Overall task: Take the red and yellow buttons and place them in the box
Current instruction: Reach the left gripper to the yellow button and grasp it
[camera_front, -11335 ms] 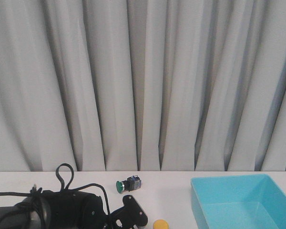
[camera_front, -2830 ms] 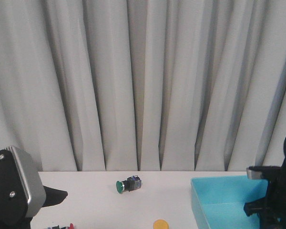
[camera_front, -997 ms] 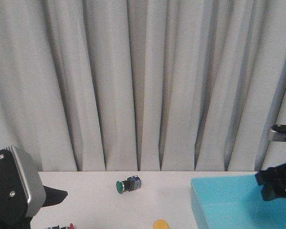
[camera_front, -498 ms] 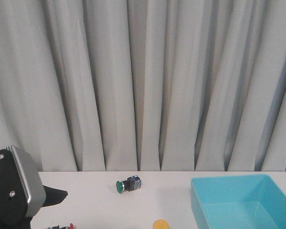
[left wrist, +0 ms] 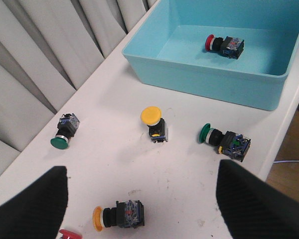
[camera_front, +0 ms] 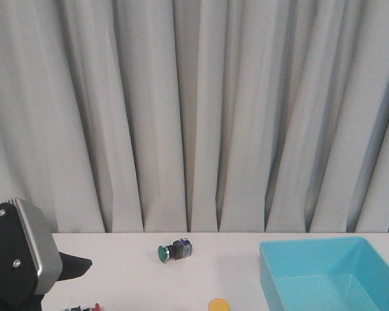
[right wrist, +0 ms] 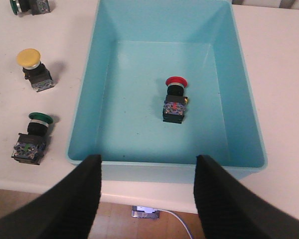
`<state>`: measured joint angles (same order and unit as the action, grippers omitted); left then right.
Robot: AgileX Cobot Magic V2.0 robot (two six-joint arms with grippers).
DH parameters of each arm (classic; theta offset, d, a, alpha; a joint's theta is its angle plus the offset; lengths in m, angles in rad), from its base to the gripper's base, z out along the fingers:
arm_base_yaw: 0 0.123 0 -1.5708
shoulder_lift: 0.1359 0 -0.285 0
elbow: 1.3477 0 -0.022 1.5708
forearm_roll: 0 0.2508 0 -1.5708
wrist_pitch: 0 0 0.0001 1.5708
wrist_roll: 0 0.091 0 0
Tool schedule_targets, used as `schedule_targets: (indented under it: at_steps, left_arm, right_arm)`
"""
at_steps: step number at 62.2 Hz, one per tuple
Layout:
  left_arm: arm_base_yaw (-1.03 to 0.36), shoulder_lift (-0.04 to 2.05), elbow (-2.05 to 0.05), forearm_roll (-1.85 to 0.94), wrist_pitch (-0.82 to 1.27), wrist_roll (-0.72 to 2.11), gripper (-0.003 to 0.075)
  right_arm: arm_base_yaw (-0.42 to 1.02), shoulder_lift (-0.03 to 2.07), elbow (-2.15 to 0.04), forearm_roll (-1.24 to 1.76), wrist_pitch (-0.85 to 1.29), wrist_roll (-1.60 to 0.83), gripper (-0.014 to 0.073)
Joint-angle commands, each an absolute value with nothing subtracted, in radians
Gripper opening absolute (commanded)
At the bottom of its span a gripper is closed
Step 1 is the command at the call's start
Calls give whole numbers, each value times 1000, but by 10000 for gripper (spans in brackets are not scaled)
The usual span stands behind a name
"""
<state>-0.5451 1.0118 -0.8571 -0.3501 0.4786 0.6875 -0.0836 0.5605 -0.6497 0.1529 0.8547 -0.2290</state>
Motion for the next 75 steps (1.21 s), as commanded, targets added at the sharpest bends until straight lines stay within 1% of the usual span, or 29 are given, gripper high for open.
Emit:
schedule_targets:
  at_steps: [1,17,28,39,66,75]
  left_arm:
    - [-547,1002,-889,-372,413,681,587]
    - [-547,1014,-892,-376,405,633,586]
    - [-547,1107,-958,-376,432,592,586]
    - [-548,1268,-1075,-375,454,583,586]
    - [-548,1722,-1430,-372,602,586,586]
    - [-548,1855,-1538,-357,615,586,586]
  right_arm:
    - [-86,563,-675,170,798,-250,401]
    - [-86,563,-675,170,798,-250,401]
    - [-86,563,-675,170,807,-250,401]
    - [-86,563,-675,170,824,-250,401]
    - [-86,563,-675,170,829,-250,401]
    - [-86,563,-675,170,829,-250,401]
